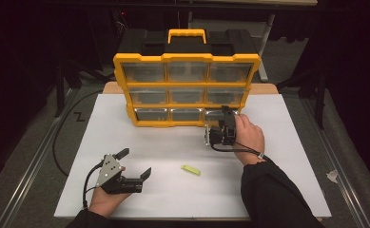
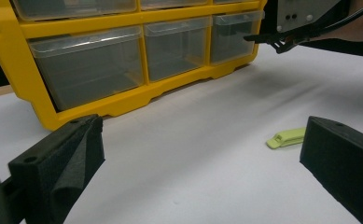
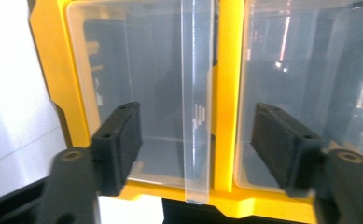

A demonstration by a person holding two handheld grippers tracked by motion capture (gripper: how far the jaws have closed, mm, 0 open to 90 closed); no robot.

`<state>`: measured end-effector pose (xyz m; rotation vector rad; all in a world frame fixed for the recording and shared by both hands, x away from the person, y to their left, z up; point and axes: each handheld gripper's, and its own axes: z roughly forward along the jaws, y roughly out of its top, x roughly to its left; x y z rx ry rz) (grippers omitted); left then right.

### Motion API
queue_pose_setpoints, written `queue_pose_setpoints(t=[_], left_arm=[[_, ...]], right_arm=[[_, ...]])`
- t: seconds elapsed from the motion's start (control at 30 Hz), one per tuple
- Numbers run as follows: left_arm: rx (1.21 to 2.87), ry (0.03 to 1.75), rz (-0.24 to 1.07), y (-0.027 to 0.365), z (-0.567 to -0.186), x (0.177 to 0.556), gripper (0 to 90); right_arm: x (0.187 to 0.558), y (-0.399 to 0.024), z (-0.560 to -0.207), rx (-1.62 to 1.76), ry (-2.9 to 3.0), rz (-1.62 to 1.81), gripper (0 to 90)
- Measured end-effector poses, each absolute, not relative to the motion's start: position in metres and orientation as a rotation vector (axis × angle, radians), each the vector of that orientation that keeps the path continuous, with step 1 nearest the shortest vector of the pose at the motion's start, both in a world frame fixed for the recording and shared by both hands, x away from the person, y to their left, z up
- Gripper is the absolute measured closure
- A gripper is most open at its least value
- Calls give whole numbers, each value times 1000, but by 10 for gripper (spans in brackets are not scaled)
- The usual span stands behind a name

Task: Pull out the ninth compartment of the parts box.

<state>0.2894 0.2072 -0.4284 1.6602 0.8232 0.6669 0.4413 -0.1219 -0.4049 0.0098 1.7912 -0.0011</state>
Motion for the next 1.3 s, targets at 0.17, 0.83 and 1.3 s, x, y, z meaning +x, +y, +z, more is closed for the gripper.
queue_pose_setpoints(t=[0.17, 0.83, 1.3], left_arm=[[1659, 822, 667, 208, -428, 289, 2], [1656, 820, 666, 208, -428, 289, 2], [1655, 828, 659, 208, -429, 291, 2]], right_arm=[[445, -120, -404, 18, 1824, -17, 449], [443, -118, -406, -6, 1777, -50, 780], [420, -121, -405, -18, 1780, -44, 780]])
